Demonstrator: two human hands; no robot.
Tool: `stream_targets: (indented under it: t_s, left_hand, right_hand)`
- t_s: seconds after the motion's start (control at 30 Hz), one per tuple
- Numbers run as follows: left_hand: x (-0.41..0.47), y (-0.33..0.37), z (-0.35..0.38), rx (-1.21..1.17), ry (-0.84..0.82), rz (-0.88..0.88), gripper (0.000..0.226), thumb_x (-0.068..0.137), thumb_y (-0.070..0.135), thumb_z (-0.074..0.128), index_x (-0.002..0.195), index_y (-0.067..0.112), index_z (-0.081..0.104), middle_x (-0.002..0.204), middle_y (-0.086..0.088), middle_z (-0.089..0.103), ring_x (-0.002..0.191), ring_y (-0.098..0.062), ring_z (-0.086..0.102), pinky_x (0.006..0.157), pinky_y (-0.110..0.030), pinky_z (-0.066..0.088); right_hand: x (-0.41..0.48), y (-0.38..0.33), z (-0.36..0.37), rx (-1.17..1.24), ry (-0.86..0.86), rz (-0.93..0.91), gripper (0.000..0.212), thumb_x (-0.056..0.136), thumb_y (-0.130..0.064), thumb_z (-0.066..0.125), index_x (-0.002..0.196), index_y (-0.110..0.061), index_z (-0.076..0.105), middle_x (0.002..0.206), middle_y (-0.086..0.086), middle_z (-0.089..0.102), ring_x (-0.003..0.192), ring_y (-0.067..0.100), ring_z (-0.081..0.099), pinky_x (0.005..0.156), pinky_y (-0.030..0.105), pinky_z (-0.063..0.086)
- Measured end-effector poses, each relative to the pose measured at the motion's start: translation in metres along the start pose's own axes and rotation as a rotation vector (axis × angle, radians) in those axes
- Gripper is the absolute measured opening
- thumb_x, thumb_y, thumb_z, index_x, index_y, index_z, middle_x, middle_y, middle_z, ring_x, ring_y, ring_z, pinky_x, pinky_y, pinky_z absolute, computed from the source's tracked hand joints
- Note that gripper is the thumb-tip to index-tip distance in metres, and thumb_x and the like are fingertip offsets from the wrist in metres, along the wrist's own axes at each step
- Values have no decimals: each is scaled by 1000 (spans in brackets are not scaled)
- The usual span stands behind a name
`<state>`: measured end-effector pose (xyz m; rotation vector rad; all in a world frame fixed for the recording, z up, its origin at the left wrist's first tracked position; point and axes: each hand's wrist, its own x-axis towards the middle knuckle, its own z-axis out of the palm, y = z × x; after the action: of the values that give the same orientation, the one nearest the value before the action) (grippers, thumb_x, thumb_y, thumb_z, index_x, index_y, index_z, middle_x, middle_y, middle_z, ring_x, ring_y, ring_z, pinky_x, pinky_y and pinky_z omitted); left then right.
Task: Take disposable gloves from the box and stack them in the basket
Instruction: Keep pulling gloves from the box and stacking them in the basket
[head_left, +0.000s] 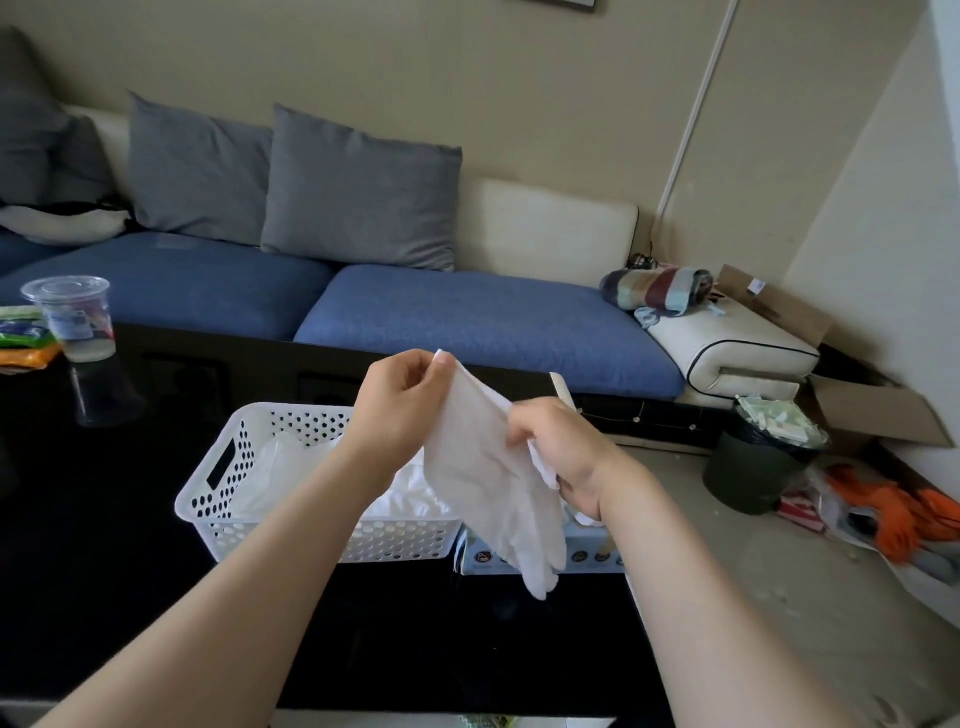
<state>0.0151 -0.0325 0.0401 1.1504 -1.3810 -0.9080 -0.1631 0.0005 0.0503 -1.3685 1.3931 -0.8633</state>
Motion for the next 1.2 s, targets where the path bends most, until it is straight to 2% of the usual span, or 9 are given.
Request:
stream_targets:
  t_s: [0.07, 0.2, 0.4, 0.53, 0.63, 0.73, 0.9, 0.97, 1.2]
  left_hand:
    - [1, -1, -3, 19, 21, -7, 45, 107, 43, 54, 81, 7, 64, 68, 7, 53, 64, -11, 47, 63, -31, 41]
    - [2, 1, -10, 60, 40, 11, 48, 107, 44, 51, 95, -2, 62, 77, -3, 52, 70, -15, 46, 64, -35, 39]
    - [7, -9, -27, 169, 138, -69, 44, 110, 39, 43, 84, 3, 44, 74, -2, 41, 69, -17, 36, 61, -33, 31]
    - [11, -21, -43, 248, 149, -132, 39, 112, 33, 38, 80, 12, 36, 71, 0, 35, 66, -17, 32, 60, -33, 28]
    - [16, -31, -56, 308, 141, -197, 40, 113, 31, 36, 79, 10, 39, 71, -2, 38, 65, -17, 34, 59, -32, 29]
    - [21, -40, -67, 328, 130, -252, 39, 114, 29, 34, 84, 7, 44, 76, -3, 41, 67, -17, 38, 59, -32, 31]
    - [28, -51, -85, 440, 117, -344, 35, 113, 29, 35, 113, 1, 57, 87, -9, 56, 72, -20, 50, 56, -32, 37]
    - [30, -56, -89, 532, 105, -344, 35, 113, 26, 37, 116, -2, 57, 96, -17, 63, 67, -21, 50, 52, -31, 36]
    - [39, -80, -100, 743, 100, -316, 36, 107, 21, 44, 117, -9, 60, 90, -18, 58, 78, -34, 55, 74, -41, 50]
  right_hand:
    - [3, 5, 0, -66, -18, 54, 11, 64, -20, 57, 72, -14, 63, 82, 11, 64, 85, 32, 62, 80, 43, 45]
    - [8, 4, 3, -83, 39, 72, 23, 85, -24, 57, 87, -14, 78, 89, 6, 78, 91, 31, 73, 80, 43, 57]
    - [21, 6, 16, -107, 150, 135, 26, 91, -35, 67, 101, -16, 81, 99, 4, 82, 100, 31, 77, 99, 49, 59]
    - [26, 5, 31, -203, 166, 66, 34, 95, -36, 64, 93, -2, 71, 91, 13, 77, 82, 25, 69, 76, 36, 48]
    - [31, 1, 47, -268, 175, -11, 26, 96, -35, 58, 77, -17, 58, 74, 7, 51, 70, 21, 49, 68, 36, 36]
    - [40, 0, 58, -304, 180, -43, 32, 100, -38, 53, 76, -18, 61, 76, 5, 53, 70, 21, 50, 66, 35, 37]
    - [54, -4, 70, -293, 116, -29, 43, 102, -31, 47, 107, 7, 65, 98, 31, 62, 79, 34, 61, 77, 40, 49]
    - [57, -3, 75, -295, 87, 0, 48, 99, -34, 48, 120, 6, 63, 106, 31, 66, 81, 28, 60, 75, 39, 46]
    - [78, -1, 87, -605, 195, -74, 34, 103, -26, 44, 74, -14, 56, 75, 6, 60, 68, 23, 55, 62, 35, 38]
